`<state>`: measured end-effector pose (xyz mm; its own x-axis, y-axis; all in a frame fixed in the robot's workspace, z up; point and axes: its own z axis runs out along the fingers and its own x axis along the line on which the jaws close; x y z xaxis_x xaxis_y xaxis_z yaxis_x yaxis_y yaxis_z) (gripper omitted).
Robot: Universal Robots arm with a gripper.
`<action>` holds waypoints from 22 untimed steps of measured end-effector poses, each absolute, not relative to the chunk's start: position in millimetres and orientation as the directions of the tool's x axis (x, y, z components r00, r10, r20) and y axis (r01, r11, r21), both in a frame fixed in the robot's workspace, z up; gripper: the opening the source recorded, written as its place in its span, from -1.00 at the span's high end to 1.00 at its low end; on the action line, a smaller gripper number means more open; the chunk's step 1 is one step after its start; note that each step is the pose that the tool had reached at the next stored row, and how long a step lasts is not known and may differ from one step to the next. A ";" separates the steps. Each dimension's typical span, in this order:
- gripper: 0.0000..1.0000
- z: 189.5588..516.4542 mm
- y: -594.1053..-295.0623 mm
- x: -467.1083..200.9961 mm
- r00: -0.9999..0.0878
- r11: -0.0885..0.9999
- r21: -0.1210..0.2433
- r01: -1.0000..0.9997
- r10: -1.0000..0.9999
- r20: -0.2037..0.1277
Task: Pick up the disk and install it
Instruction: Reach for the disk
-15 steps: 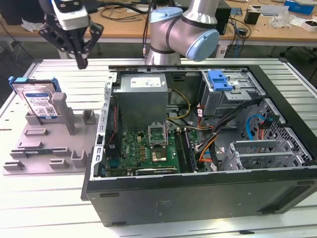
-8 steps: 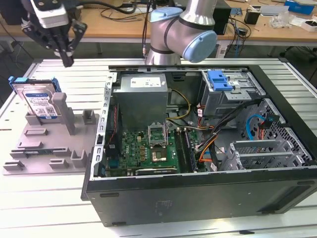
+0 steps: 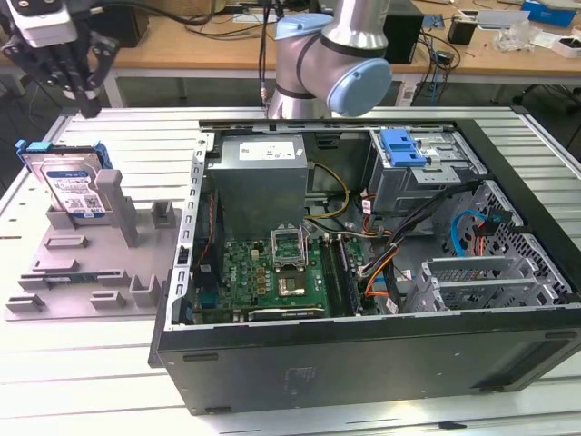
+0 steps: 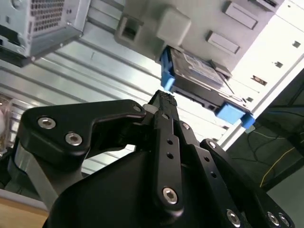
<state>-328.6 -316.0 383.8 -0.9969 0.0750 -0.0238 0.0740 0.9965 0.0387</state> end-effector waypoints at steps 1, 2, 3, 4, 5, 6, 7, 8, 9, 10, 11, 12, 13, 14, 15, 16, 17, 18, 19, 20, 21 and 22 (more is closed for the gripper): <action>0.79 383.2 -313.3 -334.8 -0.997 0.996 0.039 0.074 0.075 -0.024; 0.79 382.8 -311.5 -339.2 -0.997 0.996 0.038 0.074 0.075 -0.024; 0.79 382.4 -309.4 -344.2 -0.997 0.997 0.038 0.074 0.075 -0.024; 0.79 381.9 -307.3 -349.0 -0.997 0.997 0.038 0.074 0.075 -0.024; 0.79 381.5 -305.4 -353.2 -0.997 0.997 0.038 0.074 0.075 -0.024; 0.79 381.1 -303.3 -358.3 -0.997 0.997 0.038 0.074 0.075 -0.024; 0.79 380.5 -300.5 -364.6 -0.997 0.997 0.038 0.074 0.075 -0.024; 0.79 380.1 -298.5 -368.7 -0.997 0.997 0.038 0.074 0.075 -0.024; 0.79 379.8 -296.5 -373.1 -0.997 0.997 0.038 0.074 0.075 -0.024; 0.79 379.5 -294.6 -377.2 -0.997 0.997 0.038 0.074 0.075 -0.024; 0.79 379.2 -292.6 -381.6 -0.997 0.997 0.037 0.074 0.075 -0.024; 0.79 379.0 -291.6 -384.2 -0.997 0.997 0.037 0.074 0.075 -0.024; 0.79 378.9 -291.5 -384.5 -0.997 0.997 0.037 0.074 0.075 -0.024; 0.79 379.0 -291.5 -384.5 -0.997 0.997 0.037 0.074 0.075 -0.024; 0.79 379.0 -291.5 -384.5 -0.997 0.997 0.037 0.074 0.075 -0.024; 0.79 379.0 -291.5 -384.6 -0.997 0.997 0.037 0.074 0.075 -0.024; 0.79 379.0 -291.5 -384.5 -0.997 0.997 0.037 0.074 0.075 -0.024; 0.79 379.0 -291.5 -384.5 -0.997 0.997 0.037 0.074 0.075 -0.024; 0.79 379.0 -291.5 -384.6 -0.997 0.997 0.037 0.074 0.075 -0.024; 0.79 379.0 -291.5 -384.6 -0.997 0.997 0.037 0.074 0.075 -0.024; 0.79 379.0 -291.5 -384.6 -0.997 0.997 0.037 0.074 0.075 -0.024; 0.79 379.0 -291.5 -384.6 -0.997 0.997 0.037 0.074 0.075 -0.024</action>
<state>-384.6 -291.5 379.0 -0.9969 0.0750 -0.0240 0.0741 0.9966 0.0369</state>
